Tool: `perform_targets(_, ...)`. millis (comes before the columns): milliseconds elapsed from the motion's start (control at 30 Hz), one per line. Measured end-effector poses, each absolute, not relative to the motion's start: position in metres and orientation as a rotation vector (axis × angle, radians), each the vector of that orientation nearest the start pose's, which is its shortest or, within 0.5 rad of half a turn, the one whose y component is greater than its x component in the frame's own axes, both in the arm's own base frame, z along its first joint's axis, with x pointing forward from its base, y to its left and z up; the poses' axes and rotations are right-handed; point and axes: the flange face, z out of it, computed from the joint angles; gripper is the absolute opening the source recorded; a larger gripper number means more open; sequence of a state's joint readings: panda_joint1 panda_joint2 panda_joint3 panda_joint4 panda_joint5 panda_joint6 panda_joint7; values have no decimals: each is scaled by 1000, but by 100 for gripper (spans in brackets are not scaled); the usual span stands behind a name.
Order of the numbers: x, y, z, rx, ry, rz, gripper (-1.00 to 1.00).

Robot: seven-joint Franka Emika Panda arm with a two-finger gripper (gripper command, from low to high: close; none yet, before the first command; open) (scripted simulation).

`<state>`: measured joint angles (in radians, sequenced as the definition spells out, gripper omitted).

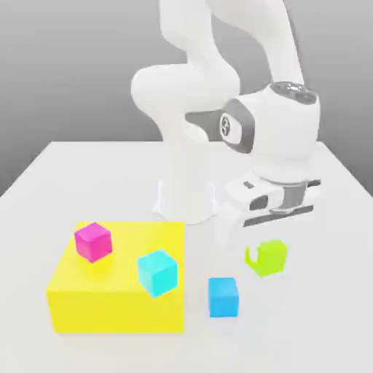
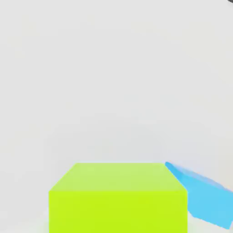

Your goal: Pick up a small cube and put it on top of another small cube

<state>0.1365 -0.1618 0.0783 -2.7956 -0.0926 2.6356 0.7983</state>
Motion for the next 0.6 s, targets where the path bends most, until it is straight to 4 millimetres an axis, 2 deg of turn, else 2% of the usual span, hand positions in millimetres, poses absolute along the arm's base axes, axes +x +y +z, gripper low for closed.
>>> perform_targets(67, 375, 32, 274, -3044, 969, -44, -100)
perform_targets(167, 370, -44, 301, -2944, 1223, -33, -100)
perform_targets(233, 356, -94, 319, -2854, 1391, -22, -100)
perform_targets(300, 333, -143, 337, -2746, 1551, -8, -100)
perform_targets(367, 321, -166, 332, -2690, 1622, 0, -100)
perform_targets(500, 317, -172, 289, -2673, 1645, 1, -100)
perform_targets(533, 316, -172, 283, -2673, 1647, 1, 100)
perform_targets(600, 316, -172, 283, -2673, 1647, 1, 100)
